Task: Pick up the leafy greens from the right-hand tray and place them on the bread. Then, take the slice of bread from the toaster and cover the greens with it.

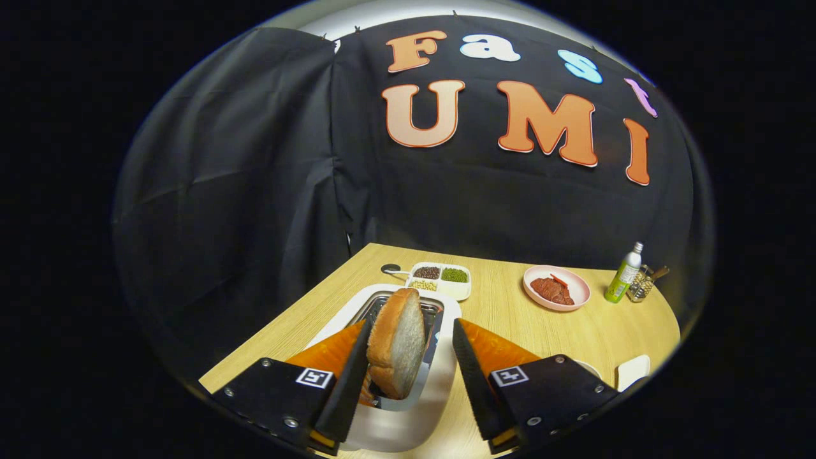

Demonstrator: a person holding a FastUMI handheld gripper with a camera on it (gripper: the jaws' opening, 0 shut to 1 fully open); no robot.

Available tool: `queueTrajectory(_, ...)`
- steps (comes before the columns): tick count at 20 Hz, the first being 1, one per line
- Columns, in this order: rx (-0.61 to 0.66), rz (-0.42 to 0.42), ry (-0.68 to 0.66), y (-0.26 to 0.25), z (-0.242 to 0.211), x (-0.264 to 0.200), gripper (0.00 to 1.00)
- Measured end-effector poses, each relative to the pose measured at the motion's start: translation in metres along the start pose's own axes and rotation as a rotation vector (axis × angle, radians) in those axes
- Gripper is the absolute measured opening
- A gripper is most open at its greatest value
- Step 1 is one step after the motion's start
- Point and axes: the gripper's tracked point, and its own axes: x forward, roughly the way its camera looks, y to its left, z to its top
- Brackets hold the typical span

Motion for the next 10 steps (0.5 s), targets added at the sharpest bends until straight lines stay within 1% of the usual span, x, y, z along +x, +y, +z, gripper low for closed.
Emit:
queueTrajectory(1, 0.003, 0.001, 0.013, 0.0000, -0.0032, 0.0022, 0.70)
queueTrajectory(2, 0.008, 0.006, 0.025, 0.0009, -0.0062, 0.0046, 0.62)
queueTrajectory(3, 0.015, 0.006, 0.038, 0.0012, -0.0106, 0.0049, 0.57)
queueTrajectory(4, 0.014, 0.001, 0.028, 0.0012, -0.0070, 0.0053, 0.46)
queueTrajectory(5, 0.011, 0.003, 0.025, 0.0006, -0.0069, 0.0074, 0.42)
queueTrajectory(6, 0.017, 0.009, 0.031, 0.0028, -0.0086, 0.0070, 0.35)
queueTrajectory(7, 0.027, 0.021, 0.033, 0.0059, -0.0082, 0.0063, 0.31)
queueTrajectory(8, 0.031, 0.024, 0.036, 0.0076, -0.0087, 0.0054, 0.21)
queueTrajectory(10, 0.018, 0.030, 0.033, 0.0082, -0.0069, 0.0052, 0.14)
